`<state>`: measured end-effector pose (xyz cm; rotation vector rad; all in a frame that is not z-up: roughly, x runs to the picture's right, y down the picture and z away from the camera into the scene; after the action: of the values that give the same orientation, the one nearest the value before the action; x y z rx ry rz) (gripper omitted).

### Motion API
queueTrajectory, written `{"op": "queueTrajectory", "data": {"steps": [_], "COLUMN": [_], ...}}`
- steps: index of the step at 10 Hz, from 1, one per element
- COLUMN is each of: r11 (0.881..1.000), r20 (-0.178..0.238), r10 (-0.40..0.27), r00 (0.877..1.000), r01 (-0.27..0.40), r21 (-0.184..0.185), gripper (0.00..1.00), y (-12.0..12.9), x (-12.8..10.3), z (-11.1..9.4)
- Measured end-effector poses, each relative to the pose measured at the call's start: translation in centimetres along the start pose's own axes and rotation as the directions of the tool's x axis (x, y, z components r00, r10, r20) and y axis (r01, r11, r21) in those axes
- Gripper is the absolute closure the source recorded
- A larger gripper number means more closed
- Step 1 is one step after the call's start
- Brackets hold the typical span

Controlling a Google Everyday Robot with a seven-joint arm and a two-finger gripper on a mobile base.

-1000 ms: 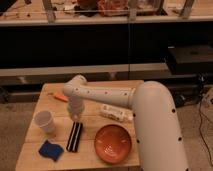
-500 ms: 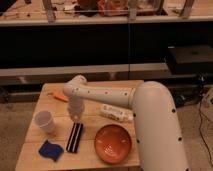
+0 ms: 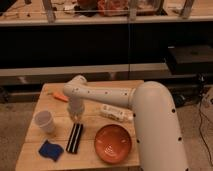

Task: Push the eraser across the table

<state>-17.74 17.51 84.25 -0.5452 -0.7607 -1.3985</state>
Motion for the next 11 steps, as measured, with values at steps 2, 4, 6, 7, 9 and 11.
{"op": "queueTrajectory", "data": {"steps": [2,4,6,7,9,11], "r11": [1.000,1.000,1.000,1.000,1.000,1.000], "r20": [0.006,0.012,0.016,0.018,0.026,0.030], "r10": [0.000,-0.001,-0.002,-0.002,-0.002,-0.002], "r00": [1.000,1.000,1.000,1.000,1.000,1.000], "r01": [0.000,0.001,0.002,0.002,0.002,0.002], "r21": [-0.002,-0.003,-0.004,-0.005,-0.007,-0.008], "gripper": [0.92,0.92,0.92,0.92,0.92,0.92], "y": [0.00,-0.02,-0.01,0.00,0.06,0.10], "x": [-0.16,-0.33,-0.48,-0.55,-0.79,-0.94], "z": [0.05,0.08,0.12,0.13,0.28,0.29]}}
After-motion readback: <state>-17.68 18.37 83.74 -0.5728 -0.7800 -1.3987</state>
